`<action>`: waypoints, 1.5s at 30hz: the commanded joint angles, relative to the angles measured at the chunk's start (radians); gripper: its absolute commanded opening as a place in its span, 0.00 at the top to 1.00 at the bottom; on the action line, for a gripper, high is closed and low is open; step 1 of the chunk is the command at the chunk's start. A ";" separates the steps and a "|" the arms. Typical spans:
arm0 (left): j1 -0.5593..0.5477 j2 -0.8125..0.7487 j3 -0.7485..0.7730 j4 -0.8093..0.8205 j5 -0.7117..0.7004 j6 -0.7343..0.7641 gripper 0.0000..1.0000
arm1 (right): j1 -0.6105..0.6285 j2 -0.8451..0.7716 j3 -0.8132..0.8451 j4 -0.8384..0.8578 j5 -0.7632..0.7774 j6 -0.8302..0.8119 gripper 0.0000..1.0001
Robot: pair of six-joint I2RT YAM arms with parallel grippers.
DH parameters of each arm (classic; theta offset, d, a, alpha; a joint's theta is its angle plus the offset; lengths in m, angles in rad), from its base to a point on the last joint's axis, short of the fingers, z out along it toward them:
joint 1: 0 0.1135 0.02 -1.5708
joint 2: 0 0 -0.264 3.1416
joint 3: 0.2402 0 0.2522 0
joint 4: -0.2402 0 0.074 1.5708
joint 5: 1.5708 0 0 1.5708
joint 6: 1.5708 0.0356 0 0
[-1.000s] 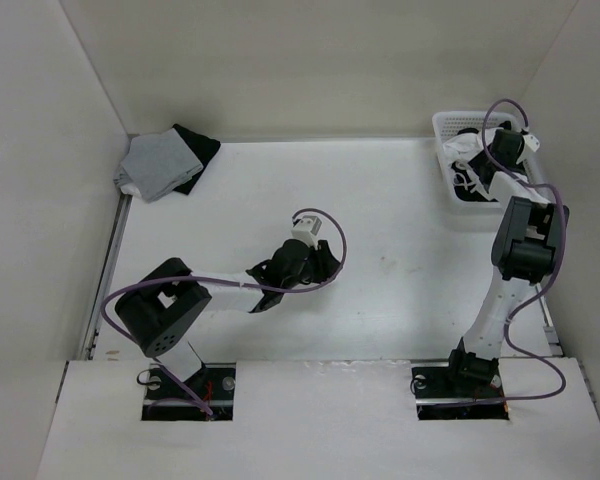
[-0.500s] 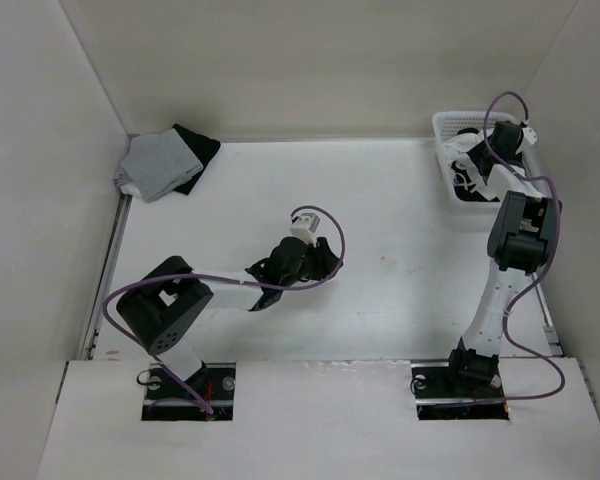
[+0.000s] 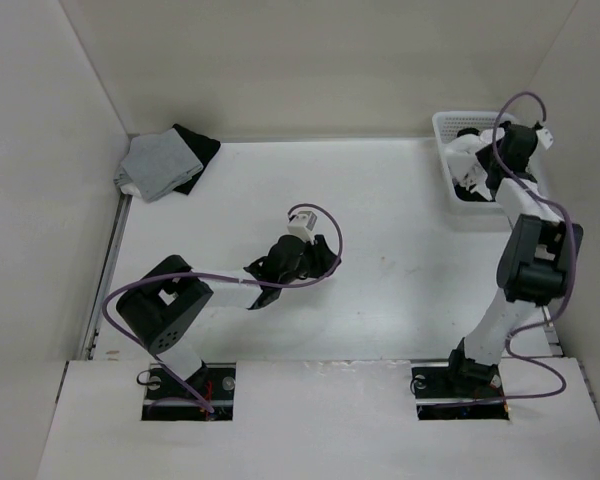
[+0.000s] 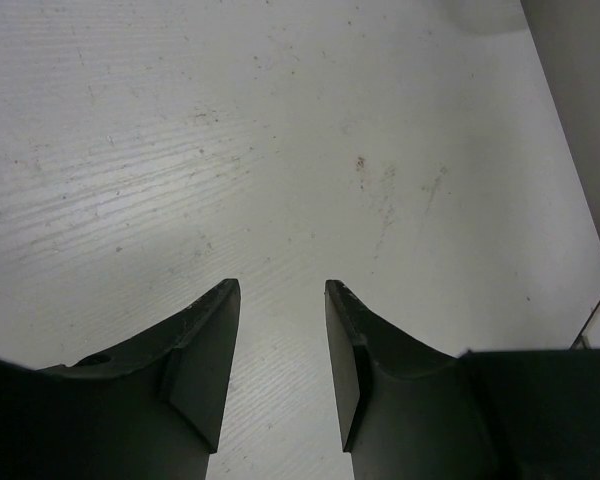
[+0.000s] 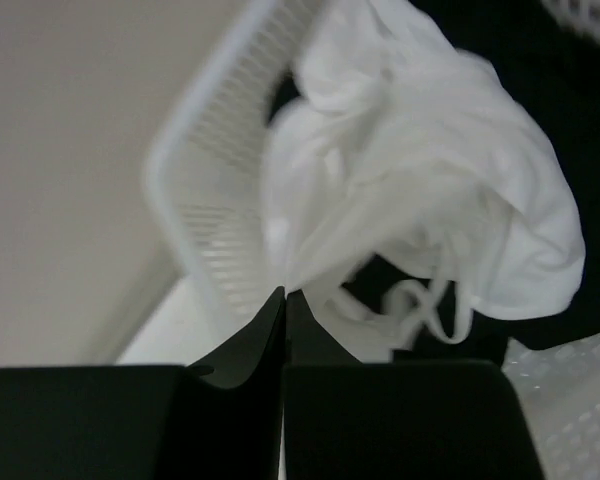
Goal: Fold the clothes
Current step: Move the tank top to the center of the board, then flatten the tank top out
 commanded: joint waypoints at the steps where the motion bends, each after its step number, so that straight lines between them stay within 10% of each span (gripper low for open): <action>1: 0.006 -0.011 -0.009 0.057 0.014 -0.005 0.62 | 0.088 -0.380 -0.059 0.210 0.005 -0.029 1.00; 7: 0.066 -0.087 -0.053 0.048 -0.037 -0.019 0.63 | 0.396 -0.861 -0.205 0.169 0.068 -0.140 0.99; 17: 0.351 -0.501 -0.220 -0.052 -0.051 -0.145 0.63 | 0.904 -1.017 -0.388 0.075 0.192 -0.136 0.97; 31: 0.373 -0.439 -0.268 -0.148 0.024 -0.131 0.67 | 0.690 -0.299 -0.522 0.396 -0.058 0.189 0.97; 35: 0.244 -0.454 -0.254 -0.271 0.002 -0.105 0.67 | 0.672 -0.251 -0.490 0.390 -0.055 0.181 0.94; 41: -0.018 -0.486 -0.257 -0.414 -0.070 -0.275 0.62 | 0.667 -0.289 -0.530 0.308 0.011 0.105 0.60; 45: -0.138 -0.497 -0.283 -0.403 -0.213 -0.433 0.61 | 0.670 -0.362 -0.632 0.319 0.028 0.102 0.71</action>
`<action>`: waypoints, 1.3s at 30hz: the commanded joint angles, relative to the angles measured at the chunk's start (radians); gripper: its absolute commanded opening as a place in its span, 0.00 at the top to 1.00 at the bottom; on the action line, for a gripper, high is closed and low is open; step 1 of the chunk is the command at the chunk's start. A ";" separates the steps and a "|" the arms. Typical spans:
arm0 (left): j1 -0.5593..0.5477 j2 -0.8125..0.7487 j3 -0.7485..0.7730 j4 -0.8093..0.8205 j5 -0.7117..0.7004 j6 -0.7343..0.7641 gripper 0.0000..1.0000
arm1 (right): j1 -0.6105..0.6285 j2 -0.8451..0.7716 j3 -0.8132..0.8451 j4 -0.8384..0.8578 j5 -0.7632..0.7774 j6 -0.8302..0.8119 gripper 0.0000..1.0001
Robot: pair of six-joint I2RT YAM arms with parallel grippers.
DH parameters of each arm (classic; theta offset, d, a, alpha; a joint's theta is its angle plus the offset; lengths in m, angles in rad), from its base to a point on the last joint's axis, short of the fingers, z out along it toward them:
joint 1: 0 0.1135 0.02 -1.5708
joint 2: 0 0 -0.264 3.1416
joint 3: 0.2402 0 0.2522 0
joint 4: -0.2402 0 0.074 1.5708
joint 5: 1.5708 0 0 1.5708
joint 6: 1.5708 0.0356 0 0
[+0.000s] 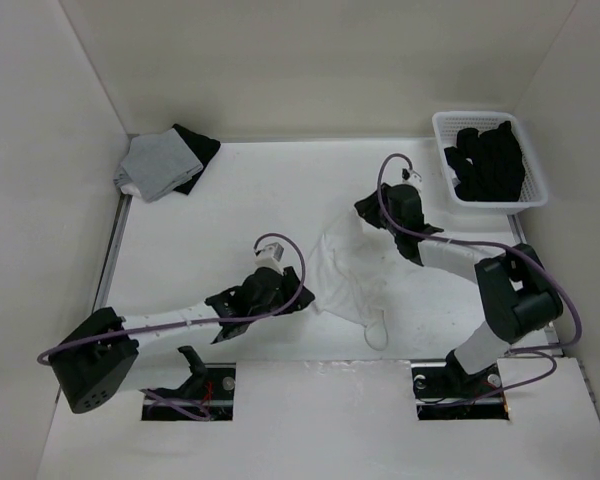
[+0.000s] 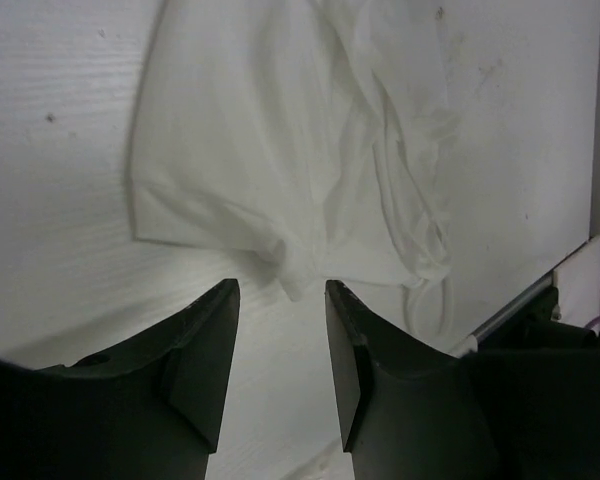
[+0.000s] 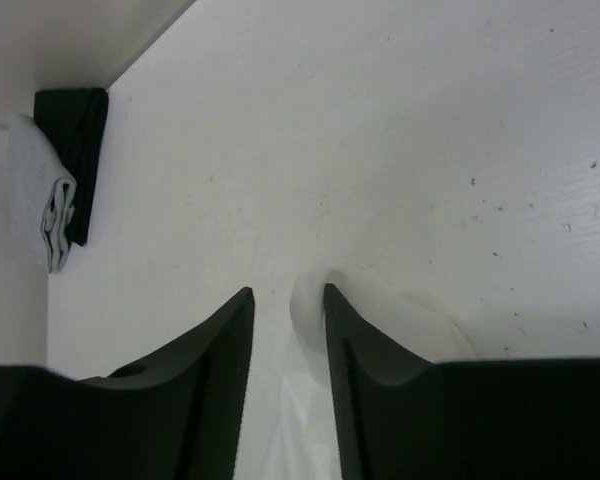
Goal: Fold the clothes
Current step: Flatten the tank top out
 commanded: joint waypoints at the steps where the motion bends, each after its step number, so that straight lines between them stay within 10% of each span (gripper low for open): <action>1: -0.101 -0.027 -0.021 0.002 -0.168 -0.194 0.61 | 0.005 -0.105 -0.097 0.039 0.037 -0.027 0.75; 39: -0.263 0.244 0.284 -0.254 -0.449 -0.223 0.66 | 0.111 -0.416 -0.468 0.188 0.034 0.077 0.74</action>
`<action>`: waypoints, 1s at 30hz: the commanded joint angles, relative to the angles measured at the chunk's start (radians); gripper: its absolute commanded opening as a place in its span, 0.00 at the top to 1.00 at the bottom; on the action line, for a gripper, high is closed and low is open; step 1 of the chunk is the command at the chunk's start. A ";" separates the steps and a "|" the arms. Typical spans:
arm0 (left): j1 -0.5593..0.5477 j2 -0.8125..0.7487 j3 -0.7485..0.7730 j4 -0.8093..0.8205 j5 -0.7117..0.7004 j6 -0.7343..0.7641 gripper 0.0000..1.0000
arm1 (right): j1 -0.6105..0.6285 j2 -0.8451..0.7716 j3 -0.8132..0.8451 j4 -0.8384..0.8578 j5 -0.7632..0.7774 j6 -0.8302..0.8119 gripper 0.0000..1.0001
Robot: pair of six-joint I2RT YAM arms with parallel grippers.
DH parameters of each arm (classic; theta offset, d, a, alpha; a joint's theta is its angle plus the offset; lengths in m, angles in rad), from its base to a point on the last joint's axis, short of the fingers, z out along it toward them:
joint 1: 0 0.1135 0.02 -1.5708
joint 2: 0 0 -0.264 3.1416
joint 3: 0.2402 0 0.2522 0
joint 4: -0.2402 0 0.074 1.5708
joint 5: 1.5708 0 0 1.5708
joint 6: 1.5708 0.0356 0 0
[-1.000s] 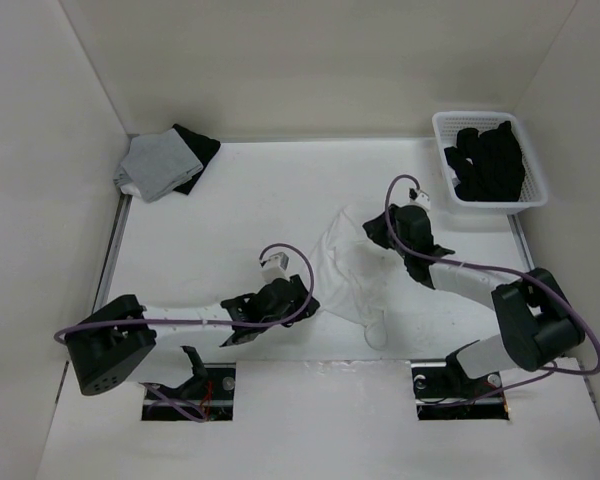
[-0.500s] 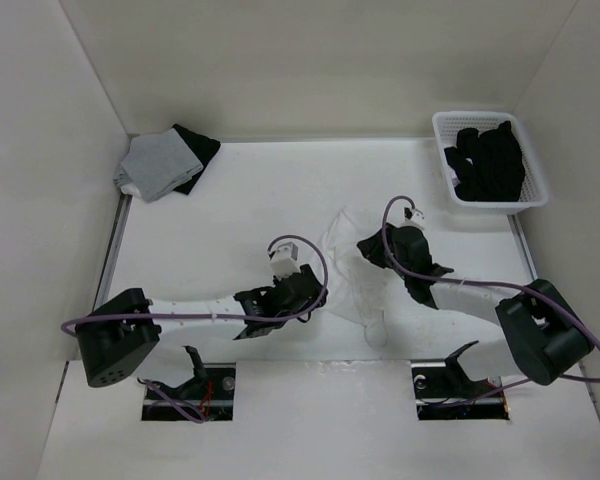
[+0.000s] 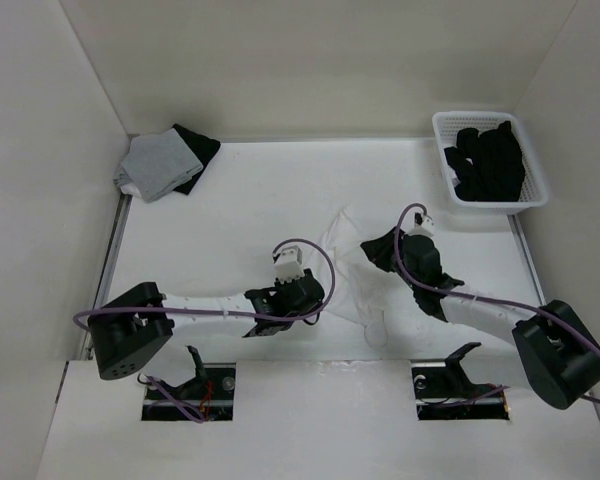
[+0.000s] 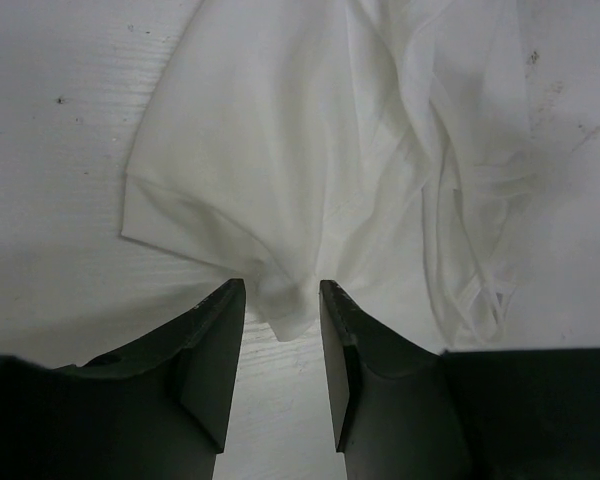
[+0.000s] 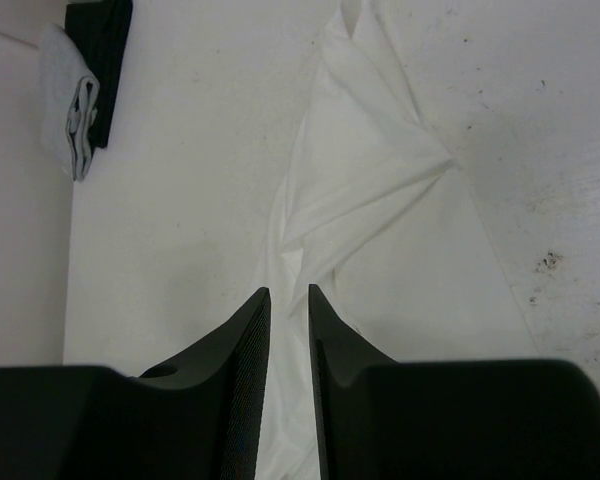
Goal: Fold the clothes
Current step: Flatten the tank top out
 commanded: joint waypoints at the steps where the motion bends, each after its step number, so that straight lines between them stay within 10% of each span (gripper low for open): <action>1: -0.015 0.017 0.057 -0.027 -0.034 -0.024 0.66 | -0.022 -0.046 -0.012 0.067 0.005 0.013 0.74; 30: -0.018 0.042 0.045 -0.017 -0.019 -0.035 0.96 | -0.126 0.099 0.018 0.066 0.021 0.008 0.57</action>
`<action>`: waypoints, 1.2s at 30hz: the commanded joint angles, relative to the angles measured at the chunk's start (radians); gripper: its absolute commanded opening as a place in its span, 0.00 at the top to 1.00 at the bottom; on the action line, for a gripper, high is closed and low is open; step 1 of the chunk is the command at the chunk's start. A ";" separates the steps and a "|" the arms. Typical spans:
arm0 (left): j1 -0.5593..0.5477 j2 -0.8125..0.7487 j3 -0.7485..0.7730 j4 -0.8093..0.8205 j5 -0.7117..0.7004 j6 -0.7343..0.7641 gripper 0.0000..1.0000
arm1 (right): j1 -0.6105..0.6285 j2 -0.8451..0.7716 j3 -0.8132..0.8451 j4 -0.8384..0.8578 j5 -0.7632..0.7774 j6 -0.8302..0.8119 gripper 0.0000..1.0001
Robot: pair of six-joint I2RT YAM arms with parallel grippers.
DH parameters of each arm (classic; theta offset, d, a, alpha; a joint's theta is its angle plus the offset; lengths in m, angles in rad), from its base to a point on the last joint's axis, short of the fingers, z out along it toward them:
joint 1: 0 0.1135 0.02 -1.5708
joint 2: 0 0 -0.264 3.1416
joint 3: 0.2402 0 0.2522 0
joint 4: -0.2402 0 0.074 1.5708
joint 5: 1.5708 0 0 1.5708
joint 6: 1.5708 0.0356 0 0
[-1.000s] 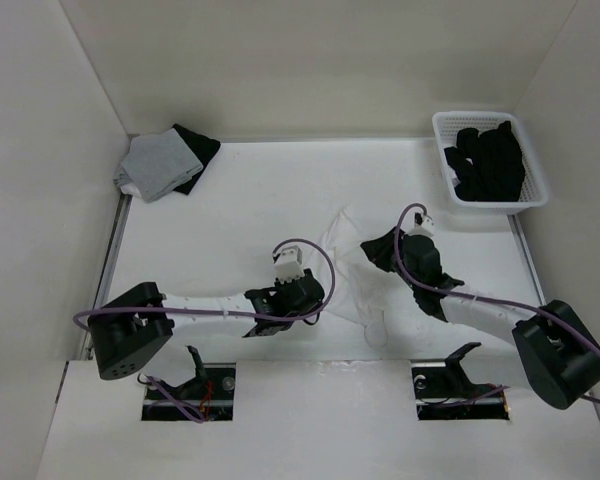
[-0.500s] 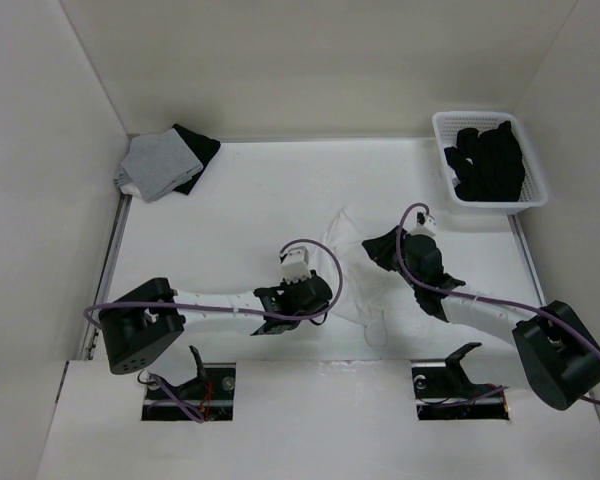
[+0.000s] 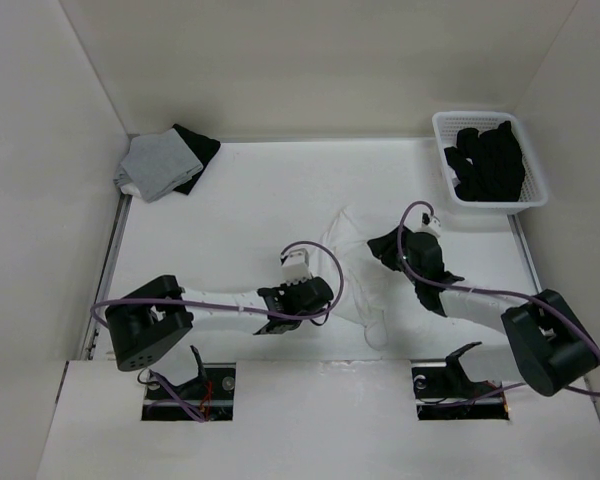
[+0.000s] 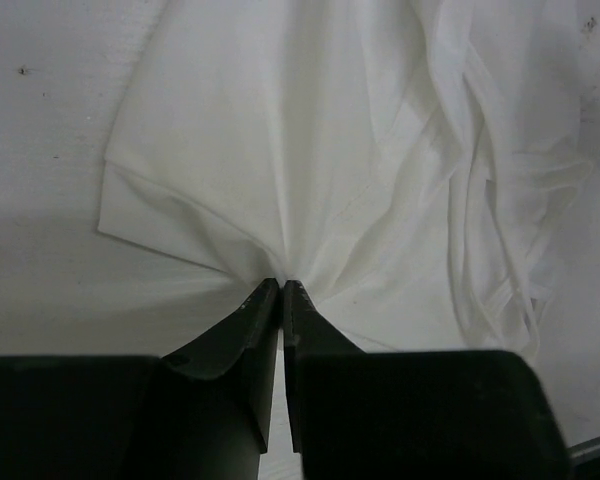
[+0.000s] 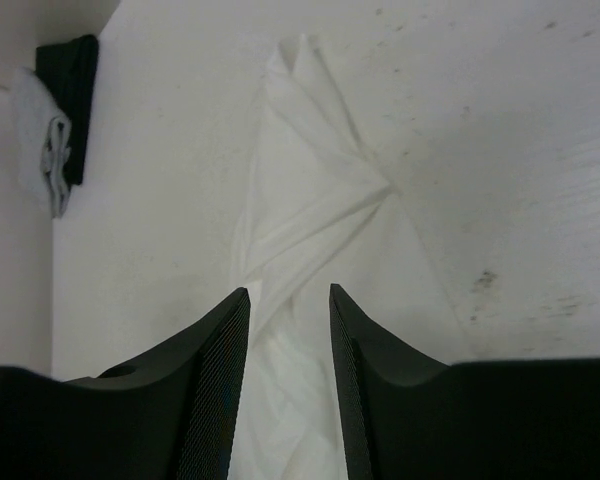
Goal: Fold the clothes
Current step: Flatten the tank top out
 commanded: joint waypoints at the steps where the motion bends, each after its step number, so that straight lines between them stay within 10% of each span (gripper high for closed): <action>1: -0.001 -0.098 -0.037 0.028 -0.032 -0.010 0.97 | -0.067 0.102 0.051 0.041 0.013 -0.017 0.57; 21: 0.108 -0.293 -0.265 0.195 0.075 -0.050 0.98 | -0.122 0.440 0.228 0.128 -0.148 -0.022 0.66; 36: 0.143 -0.339 -0.255 0.197 0.075 -0.041 0.98 | -0.114 0.293 0.173 0.137 -0.052 -0.040 0.98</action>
